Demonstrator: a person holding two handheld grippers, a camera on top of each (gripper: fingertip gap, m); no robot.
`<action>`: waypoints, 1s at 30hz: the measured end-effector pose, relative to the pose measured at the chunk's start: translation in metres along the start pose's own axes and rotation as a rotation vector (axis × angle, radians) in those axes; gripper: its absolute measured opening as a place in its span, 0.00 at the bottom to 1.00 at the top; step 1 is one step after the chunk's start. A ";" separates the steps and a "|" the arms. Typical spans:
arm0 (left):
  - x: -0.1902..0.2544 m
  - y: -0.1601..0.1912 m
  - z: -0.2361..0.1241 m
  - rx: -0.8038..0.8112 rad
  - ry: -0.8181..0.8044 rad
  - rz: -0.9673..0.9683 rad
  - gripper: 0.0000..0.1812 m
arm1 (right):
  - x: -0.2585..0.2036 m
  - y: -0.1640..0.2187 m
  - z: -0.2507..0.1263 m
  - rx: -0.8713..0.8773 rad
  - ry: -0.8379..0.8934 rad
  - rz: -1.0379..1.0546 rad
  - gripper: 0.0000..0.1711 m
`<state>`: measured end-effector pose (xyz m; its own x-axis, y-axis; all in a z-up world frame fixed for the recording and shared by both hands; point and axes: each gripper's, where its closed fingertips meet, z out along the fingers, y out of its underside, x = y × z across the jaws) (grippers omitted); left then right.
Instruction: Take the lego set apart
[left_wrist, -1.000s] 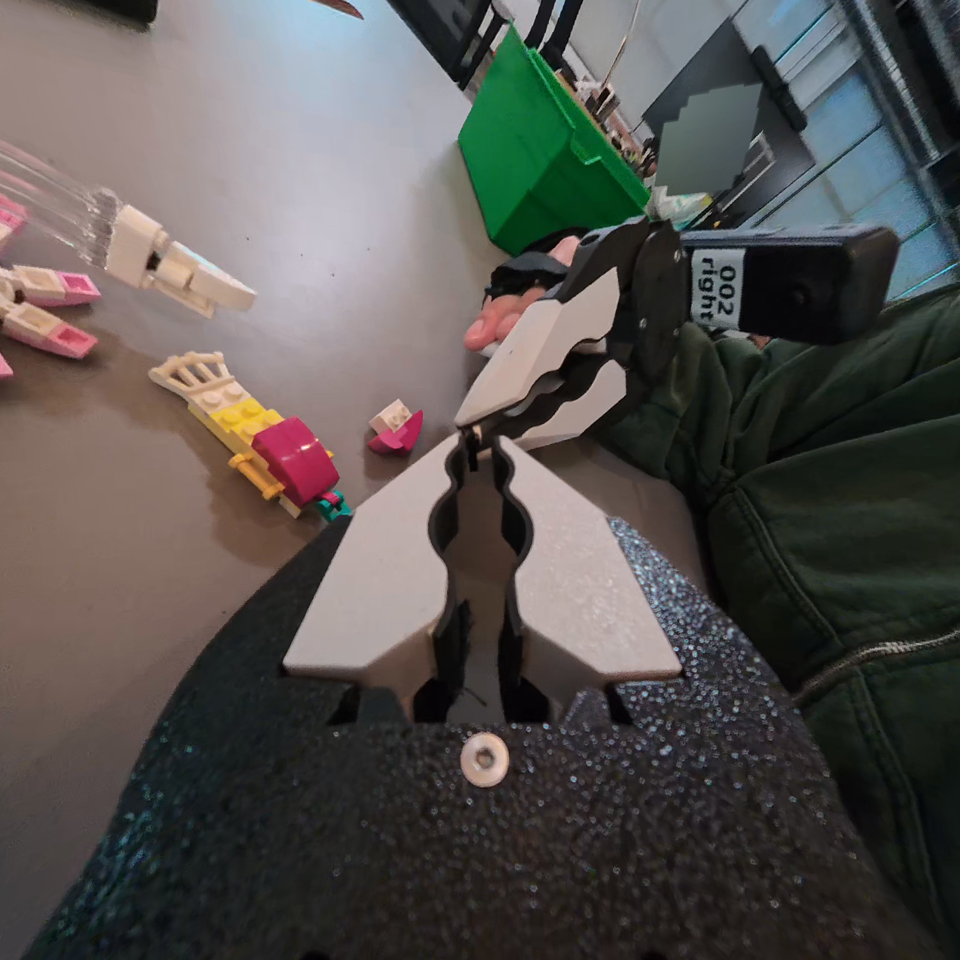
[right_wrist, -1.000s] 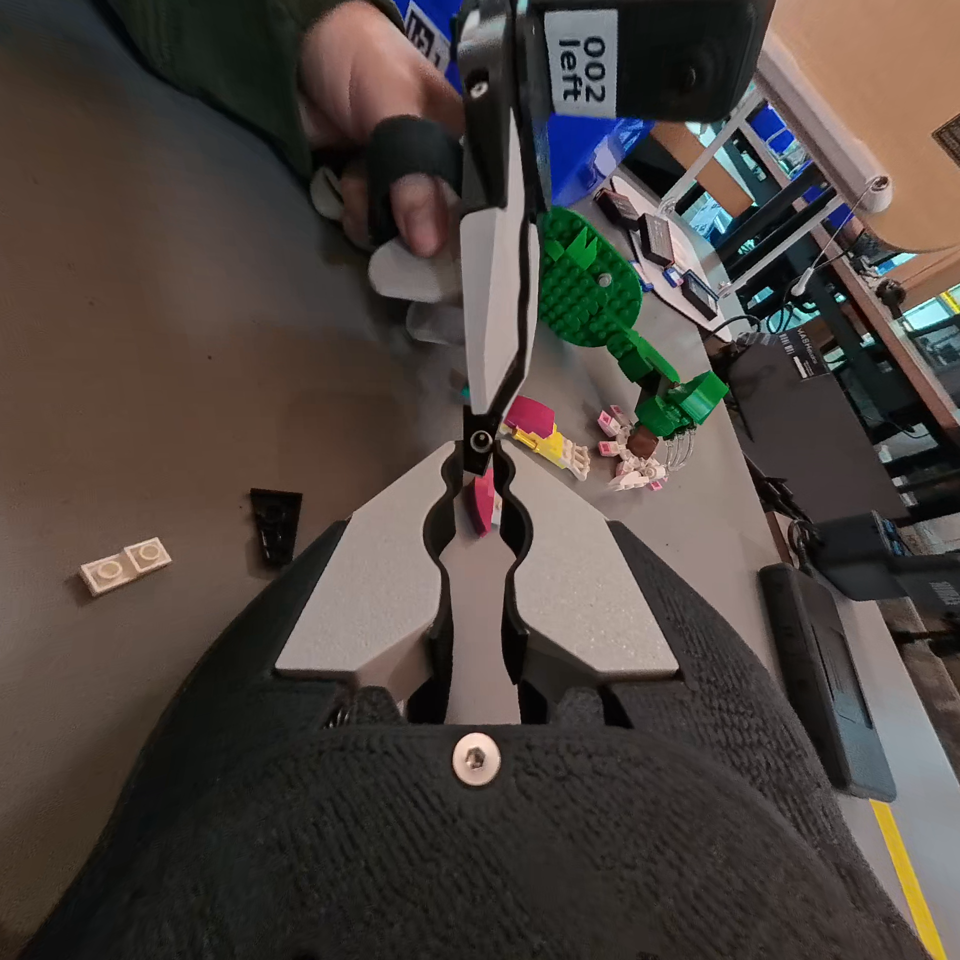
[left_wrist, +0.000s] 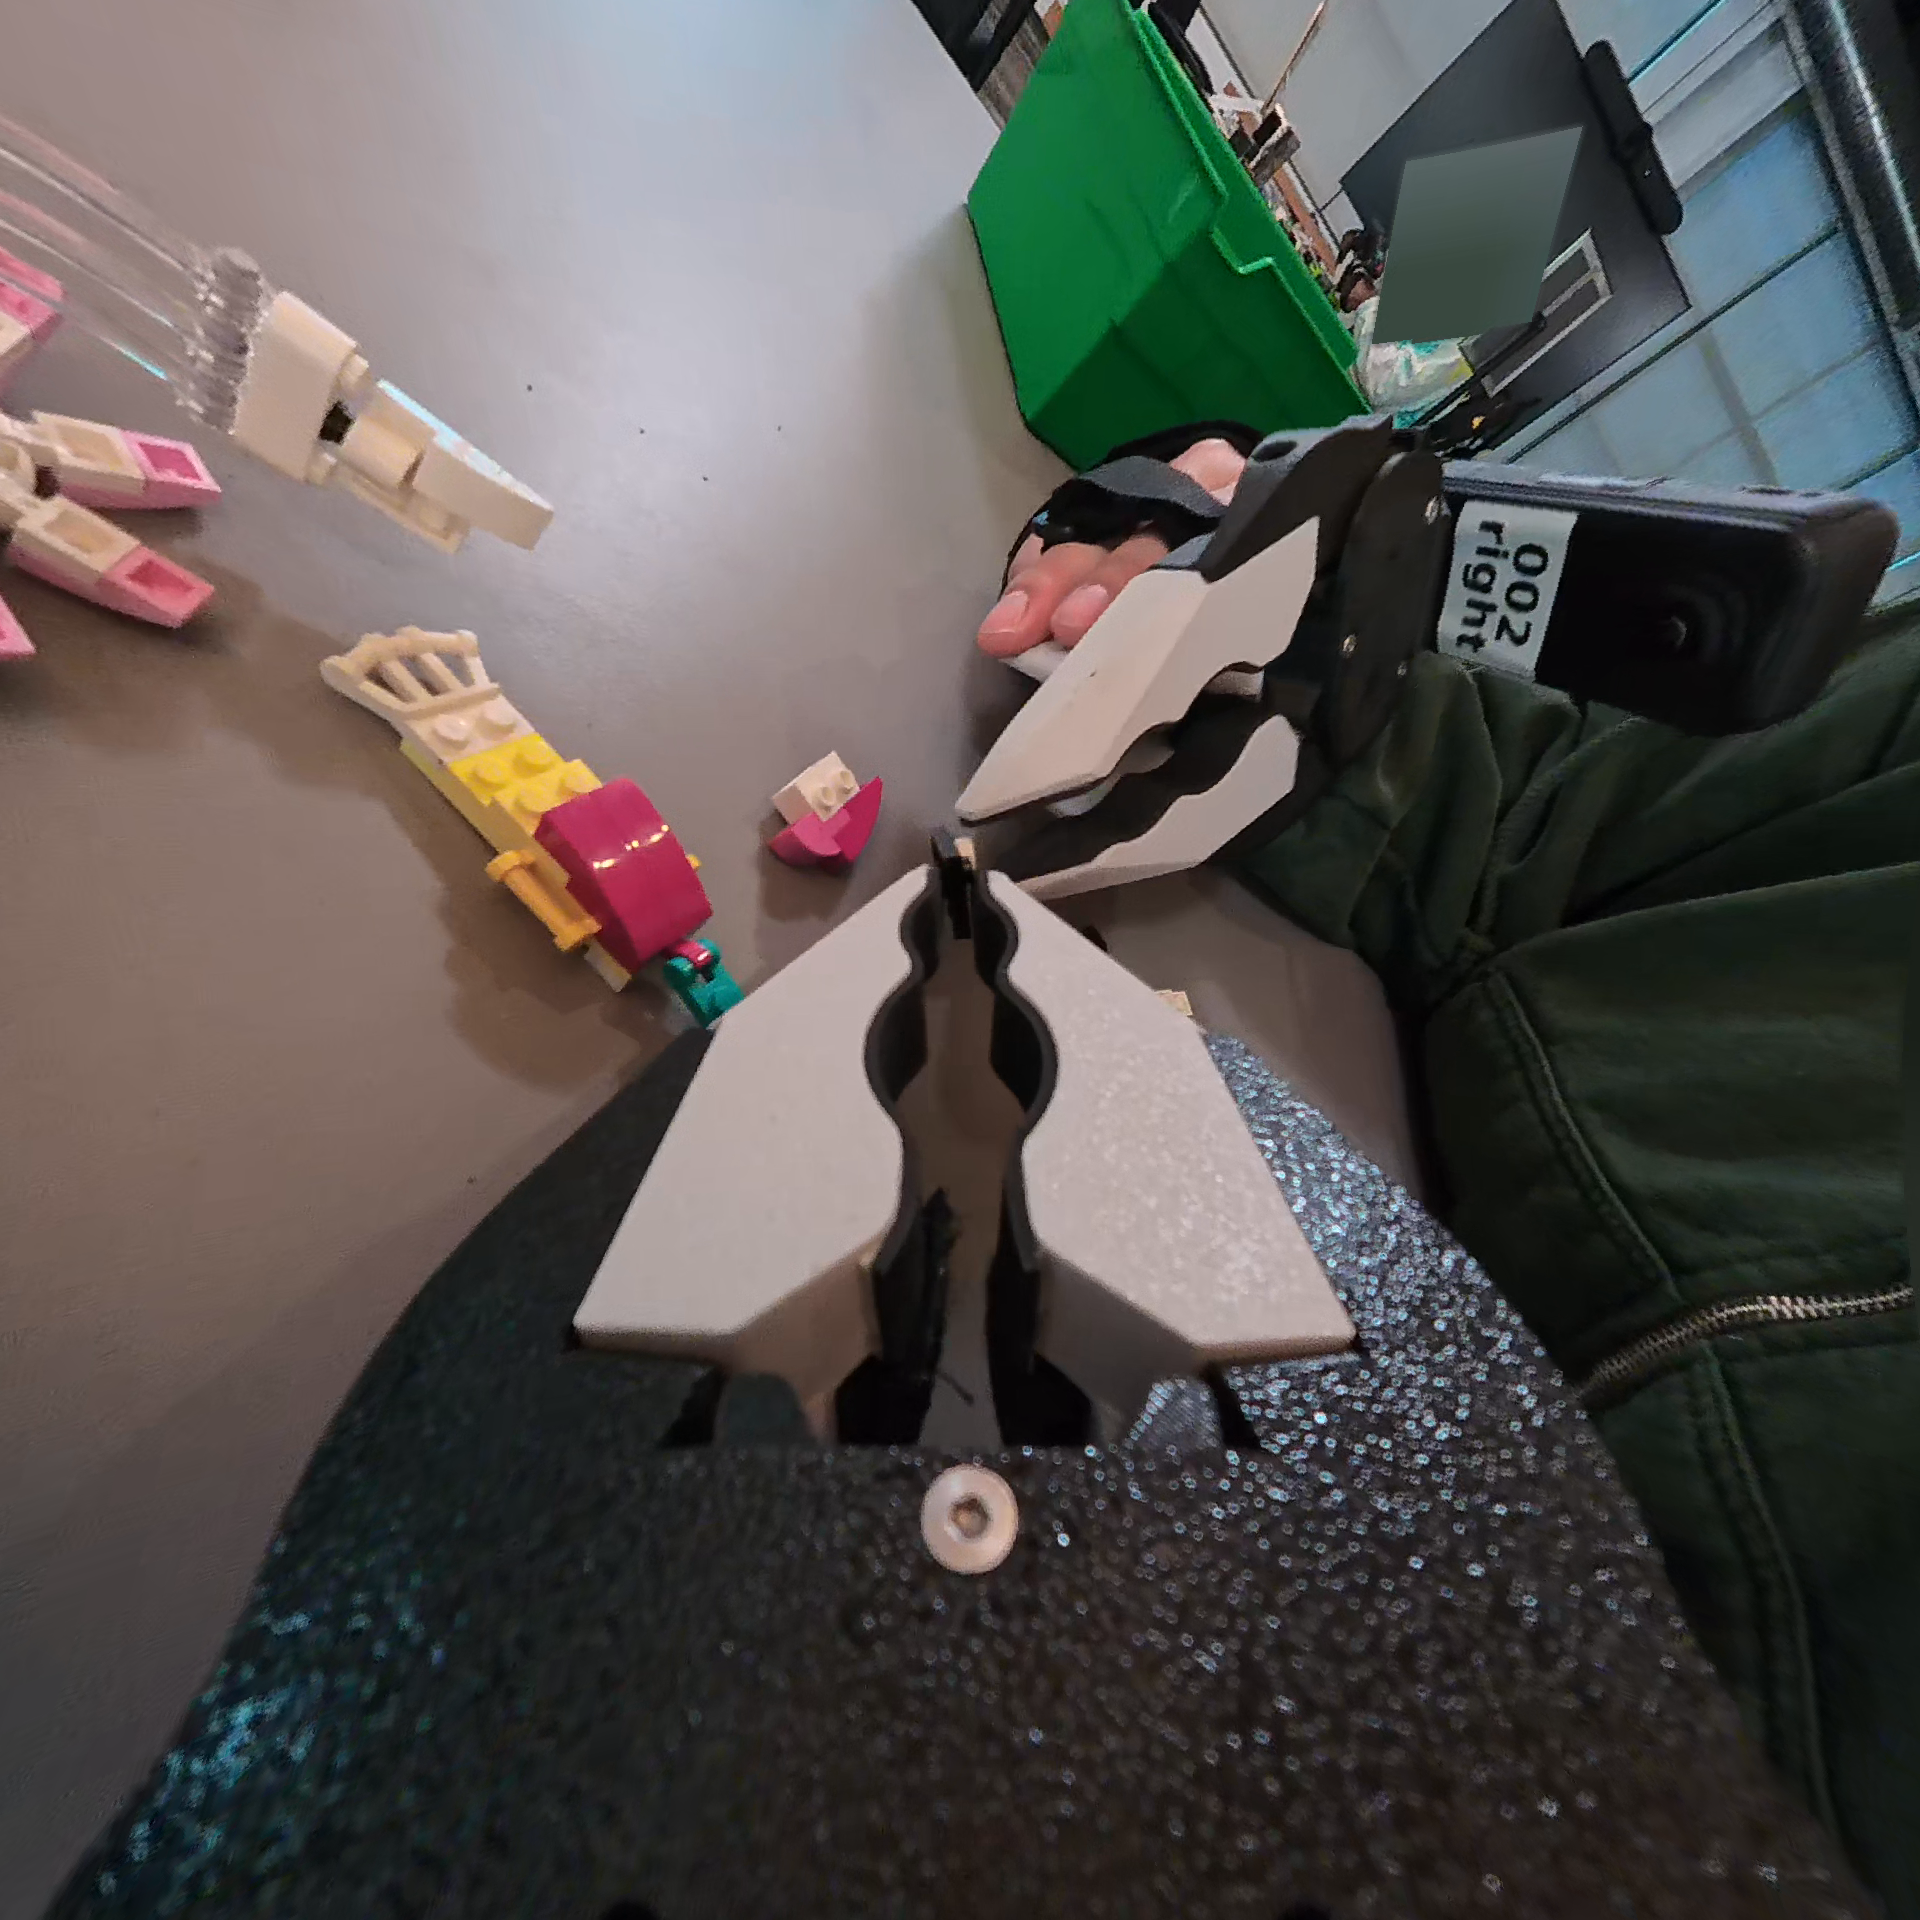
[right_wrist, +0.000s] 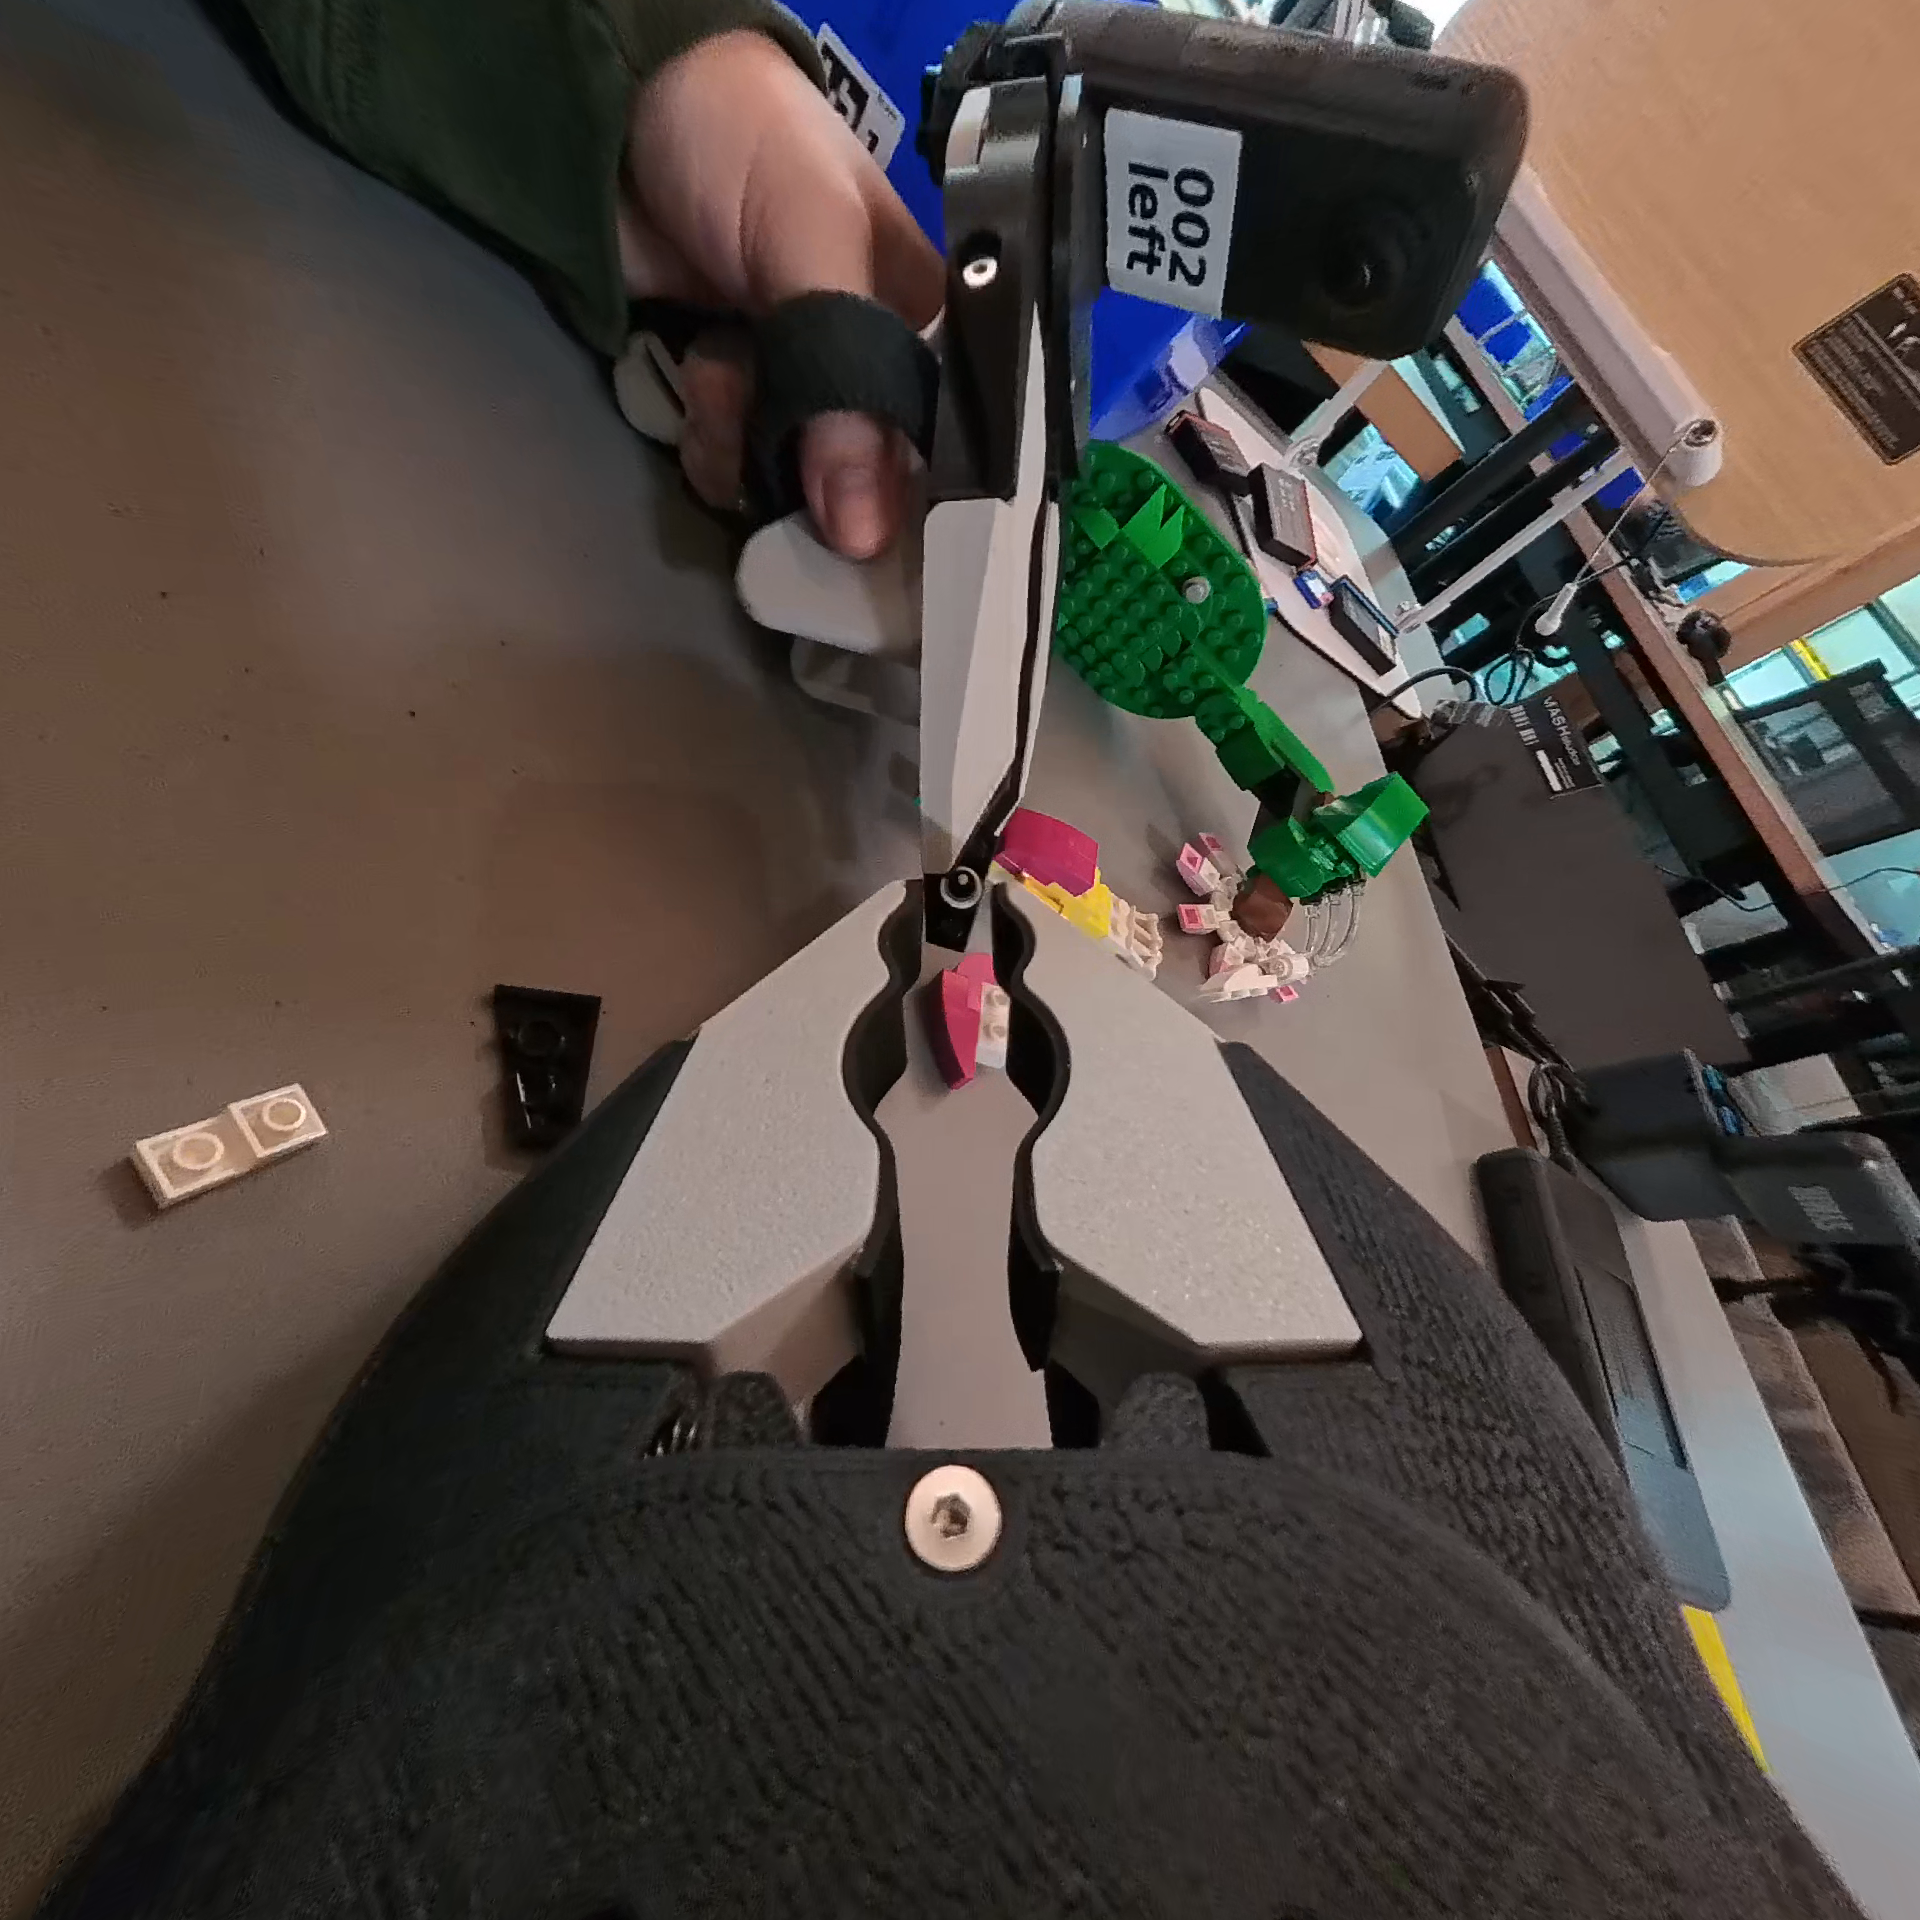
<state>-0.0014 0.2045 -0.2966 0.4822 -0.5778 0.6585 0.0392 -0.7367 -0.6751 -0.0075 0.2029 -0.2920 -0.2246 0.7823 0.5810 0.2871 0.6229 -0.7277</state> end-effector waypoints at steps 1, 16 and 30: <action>0.000 0.001 0.000 -0.004 0.001 0.002 0.02 | 0.000 0.000 0.000 -0.002 -0.003 0.000 0.06; 0.004 -0.005 -0.002 0.035 0.040 -0.005 0.03 | 0.002 0.000 0.000 0.005 0.006 0.005 0.03; 0.000 -0.007 -0.003 0.050 0.002 -0.004 0.09 | 0.002 0.003 0.001 -0.019 0.018 -0.011 0.03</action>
<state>-0.0042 0.2090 -0.2912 0.4800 -0.5759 0.6618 0.0848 -0.7204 -0.6884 -0.0079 0.2068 -0.2935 -0.2113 0.7749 0.5957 0.3019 0.6314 -0.7143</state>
